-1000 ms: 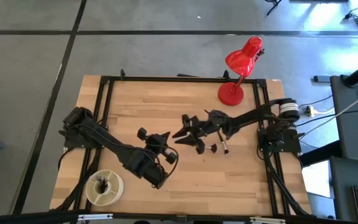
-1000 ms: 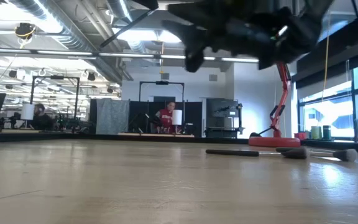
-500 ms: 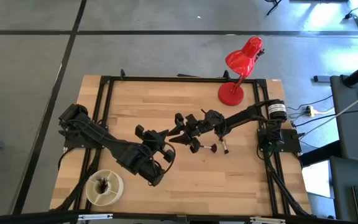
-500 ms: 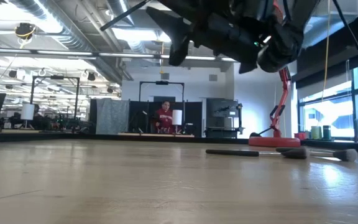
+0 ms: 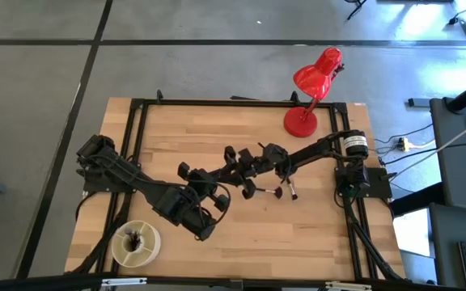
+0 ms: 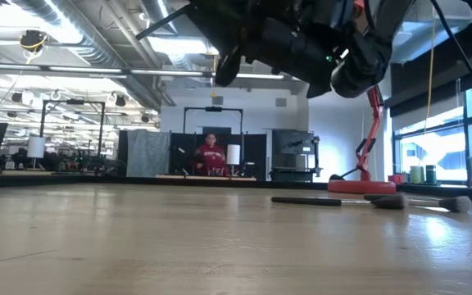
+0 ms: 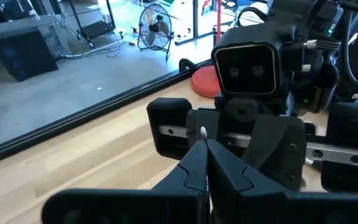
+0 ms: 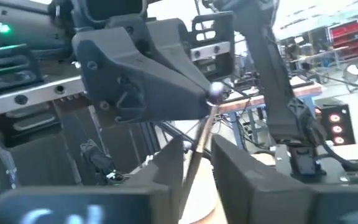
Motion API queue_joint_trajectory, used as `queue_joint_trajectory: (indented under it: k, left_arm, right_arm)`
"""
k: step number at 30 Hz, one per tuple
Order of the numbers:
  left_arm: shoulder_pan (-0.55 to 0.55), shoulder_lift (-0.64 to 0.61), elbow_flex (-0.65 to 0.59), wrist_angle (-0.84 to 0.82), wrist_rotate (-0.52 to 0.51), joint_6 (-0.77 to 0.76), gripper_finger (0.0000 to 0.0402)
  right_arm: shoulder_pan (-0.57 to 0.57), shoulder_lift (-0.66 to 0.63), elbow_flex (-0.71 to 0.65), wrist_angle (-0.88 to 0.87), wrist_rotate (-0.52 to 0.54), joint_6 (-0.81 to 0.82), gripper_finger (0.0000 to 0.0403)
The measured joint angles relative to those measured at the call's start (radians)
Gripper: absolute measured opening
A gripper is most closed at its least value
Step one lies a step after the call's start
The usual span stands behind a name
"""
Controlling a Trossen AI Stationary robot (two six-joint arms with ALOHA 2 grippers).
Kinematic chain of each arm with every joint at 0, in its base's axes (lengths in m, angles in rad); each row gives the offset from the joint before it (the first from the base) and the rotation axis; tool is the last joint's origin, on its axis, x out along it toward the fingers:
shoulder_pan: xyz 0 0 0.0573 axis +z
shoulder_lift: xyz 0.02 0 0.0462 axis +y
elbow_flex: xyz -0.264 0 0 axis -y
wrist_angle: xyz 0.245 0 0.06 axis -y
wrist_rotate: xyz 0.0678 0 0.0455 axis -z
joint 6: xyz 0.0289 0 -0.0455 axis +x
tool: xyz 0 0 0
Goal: Pick & Place Makeup Brushes
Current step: Put the black eyeshadow brush into the makeup organizer
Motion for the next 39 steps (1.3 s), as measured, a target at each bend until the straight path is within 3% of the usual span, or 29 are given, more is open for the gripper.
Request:
queue_joint_trajectory:
  k: [4, 12, 20, 25, 32, 39]
  left_arm:
    - [-0.002, 0.0, 0.001, -0.004, 0.005, -0.014, 0.0004]
    - [-0.001, -0.067, 0.001, -0.224, 0.035, 0.081, 0.0032]
    - [-0.033, -0.241, -0.008, -0.519, 0.096, 0.072, 0.0087]
    - [-0.025, -0.335, -0.15, -0.504, 0.105, 0.113, 0.0099]
    - [0.017, -0.463, -0.447, -0.514, 0.166, -0.103, 0.0098]
    - [0.056, -0.559, -0.628, -0.476, 0.152, -0.254, 0.0098]
  right_arm:
    - [0.006, 0.0, 0.032, -0.053, -0.036, -0.034, 0.0017]
    - [0.062, 0.009, 0.145, -0.379, 0.124, -0.256, 0.0017]
    - [0.11, 0.057, 0.241, -0.461, 0.147, -0.343, 0.0017]
    - [0.138, 0.071, 0.337, -0.573, 0.147, -0.416, 0.0017]
    - [0.169, 0.14, 0.526, -0.683, 0.131, -0.485, 0.0017]
    - [0.196, 0.306, 0.732, -0.693, 0.102, -0.488, 0.0022]
